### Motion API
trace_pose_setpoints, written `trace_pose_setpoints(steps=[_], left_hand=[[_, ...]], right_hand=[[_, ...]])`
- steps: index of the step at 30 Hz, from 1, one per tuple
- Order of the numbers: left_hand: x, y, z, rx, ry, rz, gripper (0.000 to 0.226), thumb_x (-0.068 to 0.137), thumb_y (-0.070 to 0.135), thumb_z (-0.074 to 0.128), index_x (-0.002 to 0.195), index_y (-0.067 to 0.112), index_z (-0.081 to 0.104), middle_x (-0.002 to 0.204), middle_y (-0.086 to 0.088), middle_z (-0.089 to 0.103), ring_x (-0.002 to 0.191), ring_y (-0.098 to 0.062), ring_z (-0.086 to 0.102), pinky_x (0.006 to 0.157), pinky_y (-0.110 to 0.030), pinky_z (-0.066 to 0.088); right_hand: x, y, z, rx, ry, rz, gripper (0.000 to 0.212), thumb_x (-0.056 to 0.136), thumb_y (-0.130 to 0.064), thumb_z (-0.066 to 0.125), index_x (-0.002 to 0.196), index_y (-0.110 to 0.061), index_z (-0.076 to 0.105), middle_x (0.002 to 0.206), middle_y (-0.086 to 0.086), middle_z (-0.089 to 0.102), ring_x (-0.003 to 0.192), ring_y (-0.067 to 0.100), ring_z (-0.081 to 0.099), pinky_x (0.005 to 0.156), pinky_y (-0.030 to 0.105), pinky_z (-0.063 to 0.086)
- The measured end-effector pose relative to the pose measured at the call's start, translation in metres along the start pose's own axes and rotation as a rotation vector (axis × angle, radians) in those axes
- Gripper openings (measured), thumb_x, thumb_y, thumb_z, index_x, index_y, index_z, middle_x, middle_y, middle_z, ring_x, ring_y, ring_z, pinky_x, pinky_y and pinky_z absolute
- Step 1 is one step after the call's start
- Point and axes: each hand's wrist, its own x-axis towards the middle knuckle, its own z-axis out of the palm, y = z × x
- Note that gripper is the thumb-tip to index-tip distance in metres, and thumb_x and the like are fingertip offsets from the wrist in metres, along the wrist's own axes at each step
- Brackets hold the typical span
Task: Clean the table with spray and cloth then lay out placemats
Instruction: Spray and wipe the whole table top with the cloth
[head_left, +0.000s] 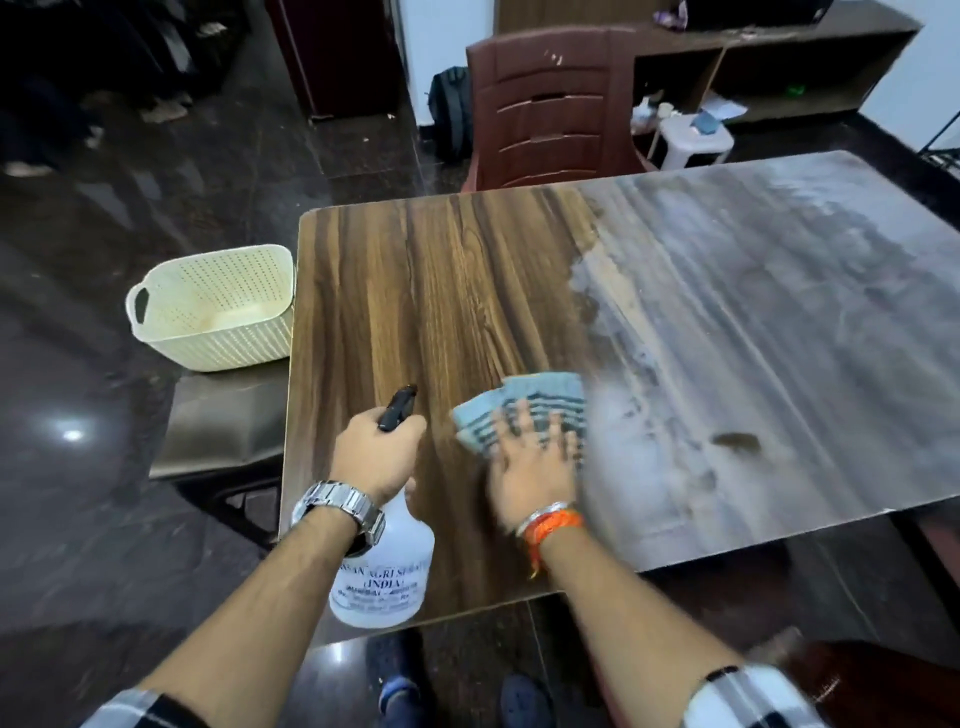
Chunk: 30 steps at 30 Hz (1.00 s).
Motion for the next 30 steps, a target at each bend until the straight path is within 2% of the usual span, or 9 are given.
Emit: trace_pose_setpoints(steps=[3,6,10,14,16,19,23,28,30], left_hand=[[-0.037,-0.006,0.012,0.041,0.068,-0.038,0.025,0.080,0.031,0.061,0.071,0.008,0.066,0.069,-0.007,0.068,0.068,-0.031,0.064,0.055,-0.030,0.039],[-0.064,-0.013,0.021,0.064,0.072,-0.024,0.029,0.083,0.032,0.064,0.066,0.008,0.065,0.065,-0.008,0.067,0.063,-0.027,0.057,0.054,-0.030,0.037],[-0.096,-0.019,0.036,0.071,-0.003,-0.017,0.026,0.083,0.024,0.063,0.060,0.012,0.056,0.048,-0.001,0.057,0.039,-0.023,0.060,0.044,-0.024,0.043],[-0.116,-0.030,0.057,0.010,-0.092,-0.051,0.018,0.081,0.024,0.062,0.072,0.009,0.063,0.061,-0.005,0.064,0.040,-0.020,0.060,0.048,-0.028,0.050],[-0.124,-0.033,0.069,0.005,-0.120,-0.039,0.017,0.082,0.025,0.061,0.072,0.011,0.059,0.064,-0.005,0.064,0.039,-0.020,0.062,0.046,-0.021,0.045],[-0.139,-0.032,0.090,0.003,-0.139,0.005,0.019,0.085,0.022,0.060,0.071,0.011,0.053,0.058,-0.003,0.056,0.036,-0.019,0.058,0.036,-0.016,0.037],[-0.150,-0.017,0.116,-0.003,-0.163,0.046,0.020,0.084,0.022,0.060,0.069,0.010,0.057,0.060,-0.005,0.060,0.035,-0.014,0.053,0.041,-0.026,0.048],[-0.152,0.030,0.157,-0.040,-0.109,0.092,0.028,0.076,0.028,0.058,0.054,0.017,0.046,0.054,-0.002,0.054,0.050,-0.031,0.063,0.050,-0.035,0.055],[-0.155,0.050,0.177,-0.061,-0.118,0.098,0.029,0.080,0.027,0.059,0.056,0.018,0.046,0.056,-0.001,0.055,0.048,-0.026,0.062,0.043,-0.025,0.050]], right_hand=[[-0.045,-0.040,0.013,-0.070,-0.176,-0.432,0.058,0.091,-0.049,0.017,0.146,-0.037,0.026,0.159,-0.009,0.009,0.145,0.034,-0.001,0.115,0.056,-0.001],[-0.069,-0.036,0.017,-0.024,-0.156,-0.612,0.045,0.092,-0.043,0.032,0.132,-0.032,0.051,0.152,-0.004,0.034,0.144,0.031,0.014,0.115,0.056,0.011],[-0.065,0.050,0.007,-0.015,-0.033,-0.314,0.051,0.090,-0.048,0.031,0.140,-0.043,0.036,0.155,-0.009,0.027,0.141,0.029,0.026,0.114,0.051,0.015],[-0.056,0.147,-0.022,-0.017,0.047,0.084,0.056,0.091,-0.050,0.023,0.147,-0.047,0.015,0.159,-0.009,0.013,0.143,0.030,0.018,0.117,0.050,0.006],[-0.058,0.166,-0.026,0.010,0.041,0.189,0.054,0.095,-0.051,0.024,0.147,-0.048,0.009,0.159,-0.010,0.007,0.145,0.029,0.011,0.118,0.048,0.002],[-0.060,0.164,-0.022,0.013,0.048,0.210,0.053,0.096,-0.051,0.020,0.147,-0.047,0.006,0.159,-0.012,0.000,0.146,0.028,0.003,0.117,0.048,-0.001],[-0.066,0.167,-0.022,0.034,0.006,0.158,0.054,0.096,-0.051,0.021,0.148,-0.047,0.005,0.159,-0.013,-0.003,0.146,0.029,-0.001,0.117,0.049,-0.003],[-0.070,0.191,-0.026,0.026,0.001,0.072,0.053,0.096,-0.052,0.021,0.146,-0.050,0.006,0.159,-0.014,-0.003,0.146,0.025,-0.001,0.117,0.047,-0.002],[-0.069,0.211,-0.029,0.032,0.004,0.096,0.053,0.095,-0.052,0.022,0.146,-0.051,0.005,0.159,-0.015,-0.003,0.146,0.026,-0.001,0.117,0.048,-0.002]])
